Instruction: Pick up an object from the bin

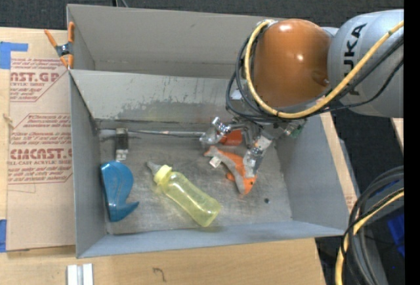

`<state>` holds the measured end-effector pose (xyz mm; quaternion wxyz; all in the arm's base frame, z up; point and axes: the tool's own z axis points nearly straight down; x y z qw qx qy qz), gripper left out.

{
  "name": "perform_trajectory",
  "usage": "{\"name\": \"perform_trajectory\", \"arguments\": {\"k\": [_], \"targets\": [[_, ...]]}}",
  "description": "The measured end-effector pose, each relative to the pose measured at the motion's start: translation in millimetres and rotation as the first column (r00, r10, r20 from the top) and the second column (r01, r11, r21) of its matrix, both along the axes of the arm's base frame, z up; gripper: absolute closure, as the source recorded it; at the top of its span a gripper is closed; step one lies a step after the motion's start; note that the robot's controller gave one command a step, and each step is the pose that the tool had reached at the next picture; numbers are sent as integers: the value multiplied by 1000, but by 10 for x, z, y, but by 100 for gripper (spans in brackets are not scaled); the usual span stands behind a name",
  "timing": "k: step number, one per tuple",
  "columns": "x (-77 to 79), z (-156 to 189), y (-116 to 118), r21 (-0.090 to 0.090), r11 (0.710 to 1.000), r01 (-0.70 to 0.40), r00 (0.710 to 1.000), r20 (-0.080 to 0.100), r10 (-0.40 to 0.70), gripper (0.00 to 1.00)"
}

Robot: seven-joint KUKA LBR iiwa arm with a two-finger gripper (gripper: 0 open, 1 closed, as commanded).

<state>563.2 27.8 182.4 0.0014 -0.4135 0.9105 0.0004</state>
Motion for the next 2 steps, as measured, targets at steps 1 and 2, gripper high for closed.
{"name": "perform_trajectory", "arguments": {"k": [1,2], "targets": [[35,16,-27,1,1000,-3,1000,0,3,0],[128,-438,-182,1,1000,5,1000,8,-5,0]]}}
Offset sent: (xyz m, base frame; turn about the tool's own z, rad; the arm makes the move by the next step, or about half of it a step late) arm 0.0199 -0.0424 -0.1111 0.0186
